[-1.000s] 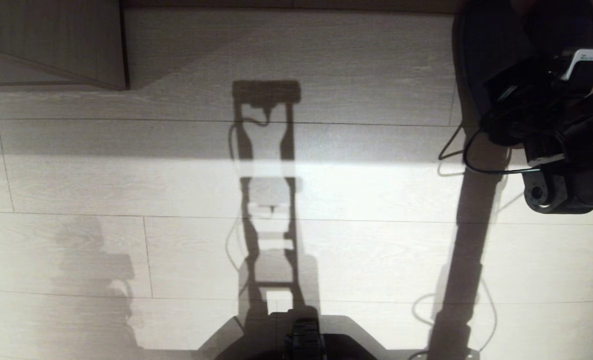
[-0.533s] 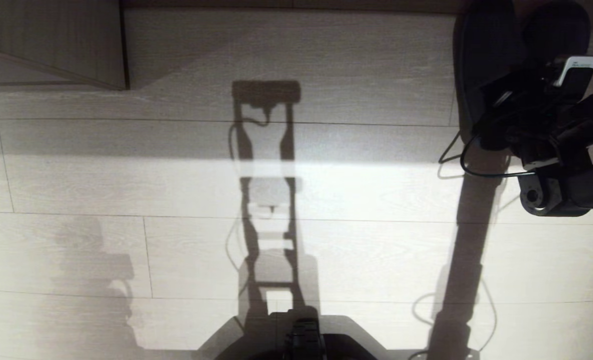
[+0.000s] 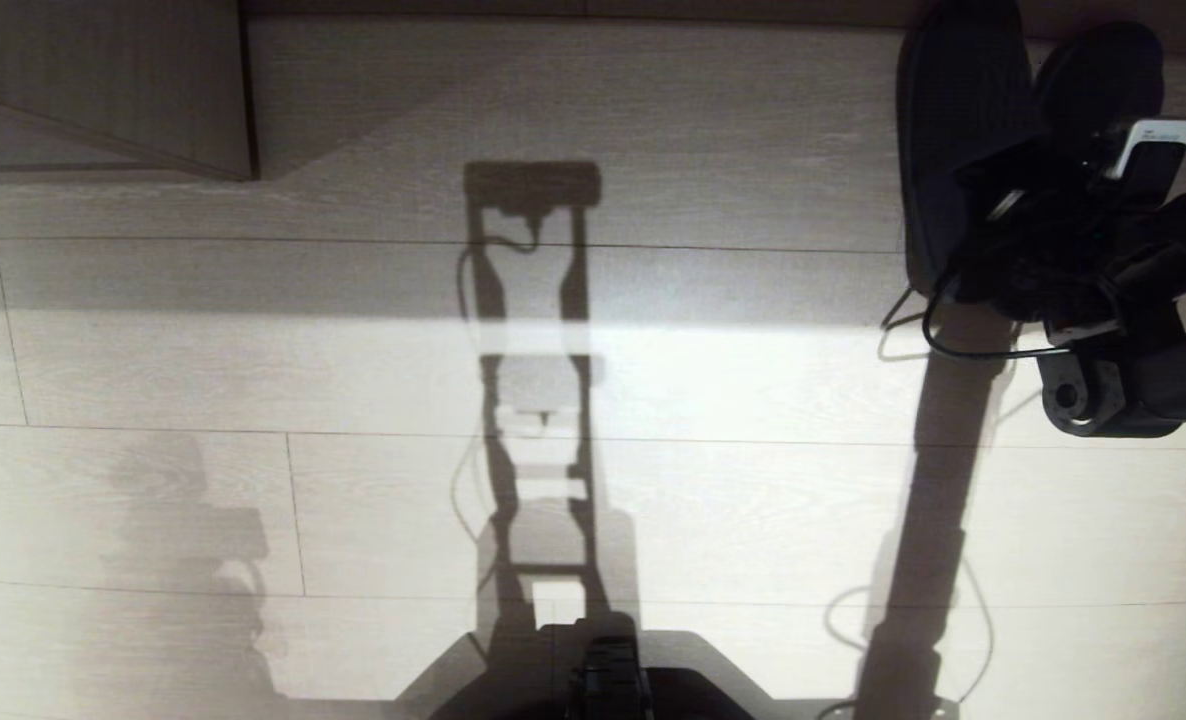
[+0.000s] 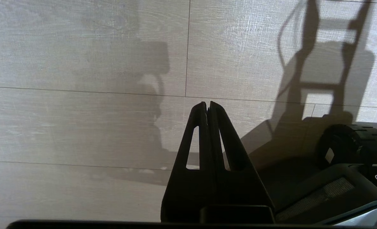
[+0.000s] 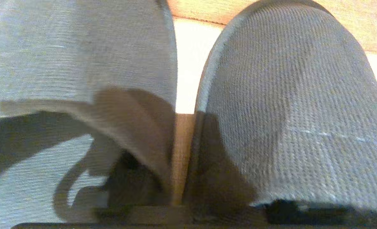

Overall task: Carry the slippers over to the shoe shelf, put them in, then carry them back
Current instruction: Place the slippers on the floor

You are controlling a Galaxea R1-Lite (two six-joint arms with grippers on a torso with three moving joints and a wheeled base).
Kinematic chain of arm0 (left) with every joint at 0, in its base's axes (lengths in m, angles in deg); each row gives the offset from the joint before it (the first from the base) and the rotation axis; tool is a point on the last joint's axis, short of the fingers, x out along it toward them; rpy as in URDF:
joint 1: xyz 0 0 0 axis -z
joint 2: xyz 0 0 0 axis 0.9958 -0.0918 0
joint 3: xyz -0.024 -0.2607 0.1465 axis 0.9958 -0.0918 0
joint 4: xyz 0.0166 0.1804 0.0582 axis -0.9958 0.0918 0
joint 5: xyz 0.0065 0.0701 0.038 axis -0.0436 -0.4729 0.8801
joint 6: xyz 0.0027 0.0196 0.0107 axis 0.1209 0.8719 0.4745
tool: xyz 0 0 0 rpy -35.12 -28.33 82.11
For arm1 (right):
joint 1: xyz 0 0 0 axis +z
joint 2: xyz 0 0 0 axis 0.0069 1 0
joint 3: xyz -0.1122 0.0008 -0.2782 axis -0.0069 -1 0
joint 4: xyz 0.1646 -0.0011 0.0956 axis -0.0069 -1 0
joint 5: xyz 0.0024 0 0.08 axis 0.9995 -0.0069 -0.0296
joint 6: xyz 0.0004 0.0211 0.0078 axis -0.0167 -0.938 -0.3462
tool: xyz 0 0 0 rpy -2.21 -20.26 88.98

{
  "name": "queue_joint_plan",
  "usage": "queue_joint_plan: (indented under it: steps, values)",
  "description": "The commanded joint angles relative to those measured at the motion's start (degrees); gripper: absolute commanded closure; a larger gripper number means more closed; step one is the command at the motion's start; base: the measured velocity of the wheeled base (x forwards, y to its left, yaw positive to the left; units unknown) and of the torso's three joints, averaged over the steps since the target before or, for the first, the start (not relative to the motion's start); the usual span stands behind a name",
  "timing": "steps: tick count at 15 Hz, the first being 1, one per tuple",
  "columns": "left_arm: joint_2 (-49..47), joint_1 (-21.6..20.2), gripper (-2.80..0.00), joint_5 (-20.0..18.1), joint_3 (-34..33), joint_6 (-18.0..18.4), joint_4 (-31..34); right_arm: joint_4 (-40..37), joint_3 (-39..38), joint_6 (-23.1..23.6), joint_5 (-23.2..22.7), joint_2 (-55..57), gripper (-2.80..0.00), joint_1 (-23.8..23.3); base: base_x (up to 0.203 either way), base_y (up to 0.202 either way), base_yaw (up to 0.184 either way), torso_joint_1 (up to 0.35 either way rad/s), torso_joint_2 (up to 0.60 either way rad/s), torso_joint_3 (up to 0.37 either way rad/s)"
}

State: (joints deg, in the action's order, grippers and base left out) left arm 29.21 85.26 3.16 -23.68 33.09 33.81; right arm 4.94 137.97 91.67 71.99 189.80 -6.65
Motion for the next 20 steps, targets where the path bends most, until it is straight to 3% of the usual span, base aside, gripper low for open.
queue_joint_plan:
  steps: [1,20]
  values:
    - [-0.06,0.00,0.00,0.03,0.00,-0.06,0.01,0.37,-1.13,-0.15,-0.06,-0.65,-2.80,0.01,0.000,0.000,0.000,0.000,0.00,0.000]
    - [0.00,0.00,0.00,0.03,0.00,-0.06,0.01,-1.89,-21.83,-1.97,-0.28,-16.21,-2.80,-0.25,0.000,0.000,0.000,0.000,0.00,0.000]
